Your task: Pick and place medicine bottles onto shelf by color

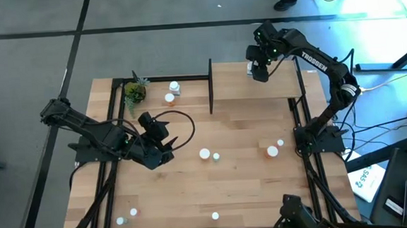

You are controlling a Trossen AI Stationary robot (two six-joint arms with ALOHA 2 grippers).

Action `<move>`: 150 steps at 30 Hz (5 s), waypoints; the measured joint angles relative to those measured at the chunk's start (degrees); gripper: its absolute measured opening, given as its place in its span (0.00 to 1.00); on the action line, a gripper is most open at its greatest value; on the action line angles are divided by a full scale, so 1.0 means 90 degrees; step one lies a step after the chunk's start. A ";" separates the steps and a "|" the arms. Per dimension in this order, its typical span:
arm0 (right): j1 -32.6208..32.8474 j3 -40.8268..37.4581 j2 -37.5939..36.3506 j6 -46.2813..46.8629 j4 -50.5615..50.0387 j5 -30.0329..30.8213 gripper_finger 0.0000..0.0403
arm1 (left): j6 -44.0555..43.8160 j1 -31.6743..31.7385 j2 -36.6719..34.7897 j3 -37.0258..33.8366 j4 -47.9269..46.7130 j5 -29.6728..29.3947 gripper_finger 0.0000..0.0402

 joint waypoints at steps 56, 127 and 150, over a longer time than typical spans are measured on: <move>0.0005 -0.0017 -0.0183 0.0049 0.0098 0.0339 0.58 | 0.0001 0.0000 0.0000 0.0000 0.0002 0.0000 0.71; 0.0585 -0.2045 -0.1428 0.0230 0.1411 0.1051 0.02 | 0.0003 0.0000 0.0002 0.0000 0.0000 0.0000 0.71; 0.0722 -0.1987 -0.1705 0.0526 0.1485 0.1498 0.02 | 0.0003 -0.0002 0.0000 0.0000 0.0000 0.0000 0.71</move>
